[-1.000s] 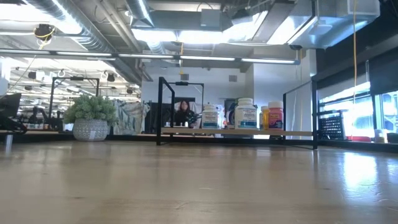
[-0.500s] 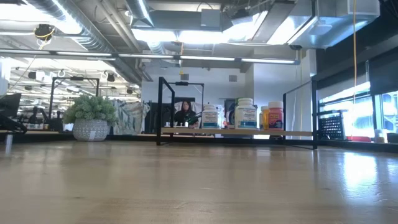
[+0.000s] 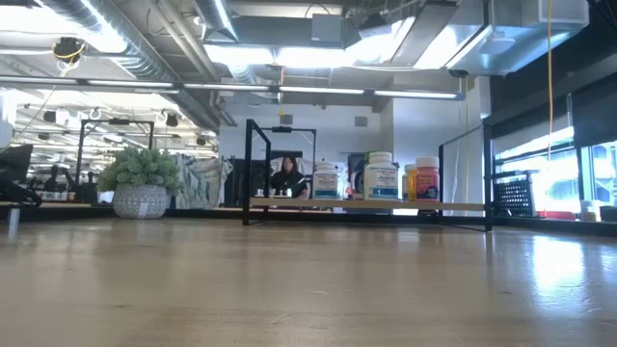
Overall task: Pick and place medicine bottles onto shelf by color
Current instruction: Put the orange pill bottle on the shelf
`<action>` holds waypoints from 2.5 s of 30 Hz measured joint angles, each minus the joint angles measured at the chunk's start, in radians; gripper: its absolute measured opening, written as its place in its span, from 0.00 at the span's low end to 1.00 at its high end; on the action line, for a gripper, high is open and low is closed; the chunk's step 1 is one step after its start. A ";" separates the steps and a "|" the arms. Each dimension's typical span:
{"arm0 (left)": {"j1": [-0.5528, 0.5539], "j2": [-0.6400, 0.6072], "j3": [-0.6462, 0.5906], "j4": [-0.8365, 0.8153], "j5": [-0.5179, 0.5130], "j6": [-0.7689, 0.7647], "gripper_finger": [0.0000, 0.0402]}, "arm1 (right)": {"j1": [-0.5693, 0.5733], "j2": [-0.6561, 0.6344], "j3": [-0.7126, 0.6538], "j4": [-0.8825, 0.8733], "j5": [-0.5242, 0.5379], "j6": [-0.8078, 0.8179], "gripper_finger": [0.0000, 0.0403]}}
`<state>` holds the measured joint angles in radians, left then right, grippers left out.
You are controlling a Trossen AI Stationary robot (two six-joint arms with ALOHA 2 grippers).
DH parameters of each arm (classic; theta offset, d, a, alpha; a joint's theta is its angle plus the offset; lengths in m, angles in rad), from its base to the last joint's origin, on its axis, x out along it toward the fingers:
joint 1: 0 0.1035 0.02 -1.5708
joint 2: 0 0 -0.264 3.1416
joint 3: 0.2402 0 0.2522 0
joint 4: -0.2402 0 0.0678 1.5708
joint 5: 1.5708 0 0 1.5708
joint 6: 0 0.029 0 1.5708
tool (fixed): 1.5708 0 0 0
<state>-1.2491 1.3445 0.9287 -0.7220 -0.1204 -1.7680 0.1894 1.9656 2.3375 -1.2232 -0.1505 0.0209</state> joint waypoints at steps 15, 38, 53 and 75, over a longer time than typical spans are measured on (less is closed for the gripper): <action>-0.001 0.045 0.000 -0.001 0.014 0.113 0.80 | 0.000 0.000 0.000 0.000 0.000 0.000 0.59; 0.001 0.155 0.000 0.002 0.004 0.253 0.81 | 0.000 0.000 0.000 0.000 0.000 0.000 0.59; 0.001 0.188 0.000 -0.004 0.003 0.252 0.80 | 0.000 0.000 0.000 0.000 0.000 0.000 0.59; 0.001 0.187 0.000 -0.032 -0.051 0.224 0.50 | 0.000 0.000 0.000 0.000 0.000 0.000 0.59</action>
<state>-1.2484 1.5311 0.9287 -0.7543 -0.1713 -1.5444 0.1894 1.9658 2.3375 -1.2228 -0.1505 0.0211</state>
